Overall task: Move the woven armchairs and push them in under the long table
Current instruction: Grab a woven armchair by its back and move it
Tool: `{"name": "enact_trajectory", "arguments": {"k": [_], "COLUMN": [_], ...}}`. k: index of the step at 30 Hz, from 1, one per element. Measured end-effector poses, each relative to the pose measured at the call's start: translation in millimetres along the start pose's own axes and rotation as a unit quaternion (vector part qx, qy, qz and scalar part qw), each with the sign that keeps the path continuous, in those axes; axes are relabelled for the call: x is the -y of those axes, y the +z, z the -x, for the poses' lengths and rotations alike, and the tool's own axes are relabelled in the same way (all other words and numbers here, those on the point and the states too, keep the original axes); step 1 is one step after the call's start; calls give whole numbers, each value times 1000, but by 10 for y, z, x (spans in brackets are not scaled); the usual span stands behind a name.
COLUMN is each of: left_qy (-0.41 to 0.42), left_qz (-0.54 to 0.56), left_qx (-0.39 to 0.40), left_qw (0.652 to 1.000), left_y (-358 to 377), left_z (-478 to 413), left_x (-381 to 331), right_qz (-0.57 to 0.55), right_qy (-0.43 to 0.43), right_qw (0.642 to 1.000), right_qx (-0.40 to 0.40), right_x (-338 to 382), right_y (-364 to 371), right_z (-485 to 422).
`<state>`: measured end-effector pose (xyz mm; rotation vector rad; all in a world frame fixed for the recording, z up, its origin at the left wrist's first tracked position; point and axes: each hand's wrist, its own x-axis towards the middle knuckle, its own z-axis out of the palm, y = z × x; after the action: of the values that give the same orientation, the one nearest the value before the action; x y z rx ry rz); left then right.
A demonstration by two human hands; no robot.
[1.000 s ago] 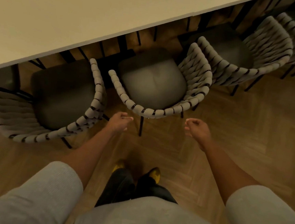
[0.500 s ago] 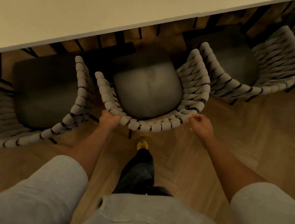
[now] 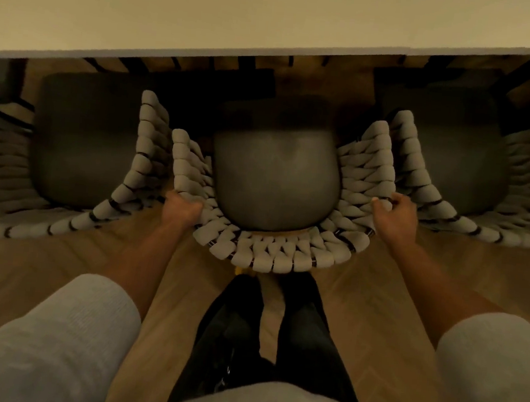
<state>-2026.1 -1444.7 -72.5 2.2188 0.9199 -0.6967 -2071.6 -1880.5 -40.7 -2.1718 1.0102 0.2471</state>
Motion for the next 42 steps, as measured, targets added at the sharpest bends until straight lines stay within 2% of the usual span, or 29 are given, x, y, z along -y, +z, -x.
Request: {"name": "enact_trajectory", "arguments": {"k": [5, 11, 14, 18, 22, 25, 29, 34, 42], "left_qy": [-42, -36, -67, -26, -6, -1, 47, 83, 12], "left_qz": [62, 107, 136, 179, 174, 182, 202, 171, 111], "left_qx": [-54, -118, -146, -209, -248, -243, -223, -180, -95], "left_qw": [996, 987, 978, 961, 953, 953, 952, 965, 989], "left_y": [212, 466, 485, 437, 348, 265, 261, 315, 192], "left_z": [-149, -367, -400, -318, -216, -264, -659, -1009, -796], "left_x": [-55, 197, 108, -11, -179, -437, -585, -625, -593], "right_qz": [10, -5, 16, 27, 17, 4, -6, 9, 33], "right_qy": [1, 53, 42, -11, -27, -40, -46, -53, -93], "right_qw": [999, 998, 999, 998, 997, 996, 997, 997, 995], "right_qx": [34, 45, 3, -58, -74, -78, -63, -60, -2], "right_x": [-7, -62, -46, 72, 197, 367, 525, 500, 492], "right_y": [70, 297, 411, 438, 337, 322, 513, 665, 493], "right_z": [-665, -1128, -1189, -1157, -1188, -1306, -1576, -1814, -1561]}}
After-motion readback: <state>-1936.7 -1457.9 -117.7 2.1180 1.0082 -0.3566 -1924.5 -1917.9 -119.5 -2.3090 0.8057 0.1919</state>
